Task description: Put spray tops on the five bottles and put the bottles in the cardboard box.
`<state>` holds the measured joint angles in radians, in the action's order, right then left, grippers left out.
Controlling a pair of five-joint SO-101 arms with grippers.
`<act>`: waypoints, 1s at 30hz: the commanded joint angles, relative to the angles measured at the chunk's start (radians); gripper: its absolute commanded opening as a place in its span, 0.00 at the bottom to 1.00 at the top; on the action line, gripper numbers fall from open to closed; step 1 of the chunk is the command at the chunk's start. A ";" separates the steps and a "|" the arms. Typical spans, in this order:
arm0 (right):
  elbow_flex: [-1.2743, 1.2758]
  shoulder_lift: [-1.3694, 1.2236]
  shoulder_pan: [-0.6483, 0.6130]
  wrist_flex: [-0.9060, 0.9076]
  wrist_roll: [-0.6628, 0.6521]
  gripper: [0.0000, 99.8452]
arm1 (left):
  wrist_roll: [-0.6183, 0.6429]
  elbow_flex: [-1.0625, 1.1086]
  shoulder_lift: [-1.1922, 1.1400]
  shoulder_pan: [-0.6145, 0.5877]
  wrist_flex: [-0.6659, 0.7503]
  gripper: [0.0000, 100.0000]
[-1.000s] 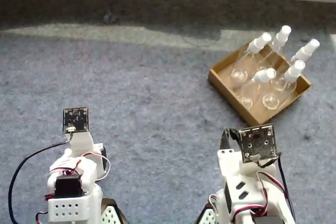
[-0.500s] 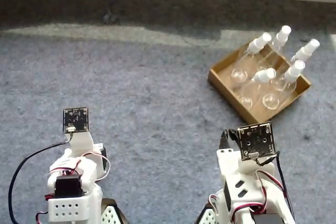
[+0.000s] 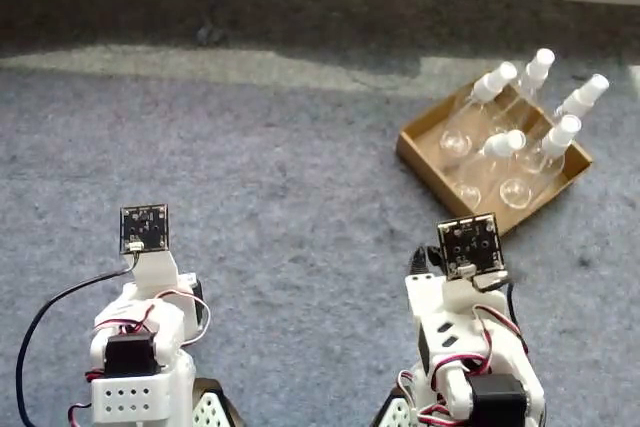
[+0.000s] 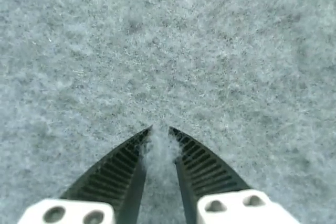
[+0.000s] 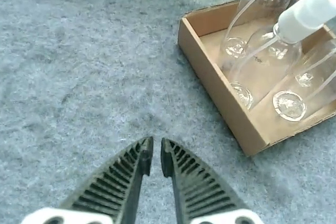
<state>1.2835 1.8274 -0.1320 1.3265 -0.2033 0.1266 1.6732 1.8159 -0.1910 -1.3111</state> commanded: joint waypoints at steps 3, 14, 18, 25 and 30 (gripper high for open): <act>0.137 0.010 -0.001 -0.183 0.046 0.01 | -0.005 0.022 -0.007 -0.012 -0.006 0.00; 0.297 0.010 -0.002 -0.285 0.267 0.01 | -0.005 0.022 -0.007 -0.012 -0.006 0.00; 0.354 0.010 -0.001 -0.285 0.267 0.01 | -0.005 0.022 -0.007 -0.012 -0.006 0.00; 0.427 0.010 -0.001 -0.285 0.267 0.01 | -0.005 0.022 -0.007 -0.012 -0.006 0.00; 0.478 0.010 -0.001 -0.285 0.267 0.01 | -0.005 0.022 -0.007 -0.012 -0.006 0.00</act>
<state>1.6671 1.8274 -0.1335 1.0671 0.0529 0.1266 1.6732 1.8159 -0.1910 -1.3111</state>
